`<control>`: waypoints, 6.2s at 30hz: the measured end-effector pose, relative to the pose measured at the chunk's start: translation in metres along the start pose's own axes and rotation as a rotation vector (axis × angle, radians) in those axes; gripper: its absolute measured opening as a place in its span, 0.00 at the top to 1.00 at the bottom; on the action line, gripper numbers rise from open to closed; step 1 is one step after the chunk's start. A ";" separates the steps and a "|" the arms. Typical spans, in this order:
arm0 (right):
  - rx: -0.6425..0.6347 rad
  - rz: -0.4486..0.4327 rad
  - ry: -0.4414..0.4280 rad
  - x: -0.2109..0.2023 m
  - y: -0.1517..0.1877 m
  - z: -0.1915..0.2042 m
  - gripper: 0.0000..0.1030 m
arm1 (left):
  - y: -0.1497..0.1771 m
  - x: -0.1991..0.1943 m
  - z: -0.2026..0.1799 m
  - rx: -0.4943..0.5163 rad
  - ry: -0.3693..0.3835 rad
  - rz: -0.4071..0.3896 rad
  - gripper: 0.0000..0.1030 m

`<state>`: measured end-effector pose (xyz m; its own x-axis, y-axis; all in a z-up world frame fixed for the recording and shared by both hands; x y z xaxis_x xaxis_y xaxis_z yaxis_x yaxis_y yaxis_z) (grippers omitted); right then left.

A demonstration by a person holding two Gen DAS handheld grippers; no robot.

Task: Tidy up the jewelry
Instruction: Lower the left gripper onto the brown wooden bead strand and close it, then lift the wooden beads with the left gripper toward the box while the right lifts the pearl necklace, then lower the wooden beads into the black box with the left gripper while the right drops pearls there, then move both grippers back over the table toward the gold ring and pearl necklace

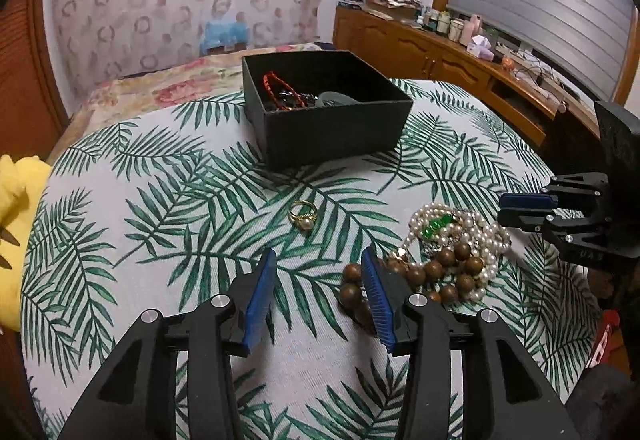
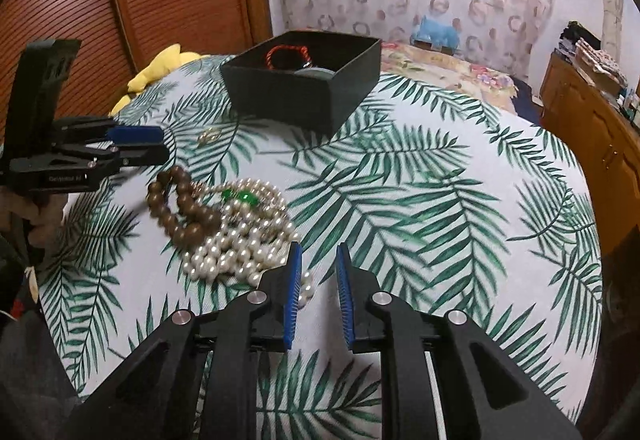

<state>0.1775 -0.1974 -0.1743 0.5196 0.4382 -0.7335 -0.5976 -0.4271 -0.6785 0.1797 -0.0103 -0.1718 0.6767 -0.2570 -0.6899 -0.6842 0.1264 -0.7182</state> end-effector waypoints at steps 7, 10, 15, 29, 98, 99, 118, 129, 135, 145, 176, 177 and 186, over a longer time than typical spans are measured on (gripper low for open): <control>-0.015 0.015 -0.004 -0.001 0.004 0.002 0.81 | 0.006 0.002 -0.009 0.022 0.010 0.021 0.58; -0.026 0.036 0.000 0.002 0.008 0.003 0.81 | 0.007 0.005 -0.011 0.028 0.004 0.027 0.58; -0.043 0.033 0.013 0.005 0.009 0.006 0.81 | 0.008 0.010 -0.013 0.032 -0.007 0.039 0.58; -0.055 0.012 0.044 0.006 0.004 0.004 0.92 | 0.010 0.017 -0.024 0.051 -0.012 0.034 0.82; -0.195 -0.462 0.159 -0.126 -0.273 -0.018 0.92 | -0.166 -0.063 0.001 0.040 -0.046 -0.309 0.88; -0.196 -0.466 0.156 -0.124 -0.280 -0.019 0.92 | -0.167 -0.059 0.002 0.038 -0.045 -0.304 0.88; -0.205 -0.371 0.083 -0.032 -0.304 -0.019 0.92 | -0.161 -0.001 0.022 -0.005 -0.016 -0.202 0.88; -0.131 -0.226 0.007 0.037 -0.250 -0.023 0.92 | -0.149 0.021 0.022 -0.017 -0.003 -0.151 0.88; -0.077 -0.163 -0.024 0.064 -0.218 -0.022 0.92 | -0.142 0.032 0.019 -0.010 -0.003 -0.124 0.88; -0.025 -0.147 -0.042 0.067 -0.193 -0.020 0.91 | -0.131 0.046 0.020 -0.013 -0.008 -0.088 0.88; 0.128 -0.110 0.032 0.015 -0.097 -0.057 0.86 | -0.119 0.022 0.002 0.013 -0.017 -0.104 0.87; 0.131 -0.109 0.032 0.014 -0.093 -0.057 0.86 | -0.117 0.019 0.002 0.011 -0.021 -0.105 0.87; 0.121 -0.122 0.027 0.005 -0.065 -0.041 0.86 | -0.082 0.002 0.006 -0.002 -0.050 -0.109 0.75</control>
<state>0.2440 -0.1994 -0.1358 0.6079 0.4589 -0.6480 -0.5975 -0.2732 -0.7539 0.2388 -0.0158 -0.1149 0.7602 -0.2206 -0.6111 -0.6059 0.0986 -0.7894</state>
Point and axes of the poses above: each gripper's, at about its wrist camera, not at the fingertips, and x roughly the way its jaws point, z to its left, y to its underside, the point moved 9 cm from there along x, roughly the way its jaws point, and after that the axes turned 4 degrees about -z, right-handed, at the moved point
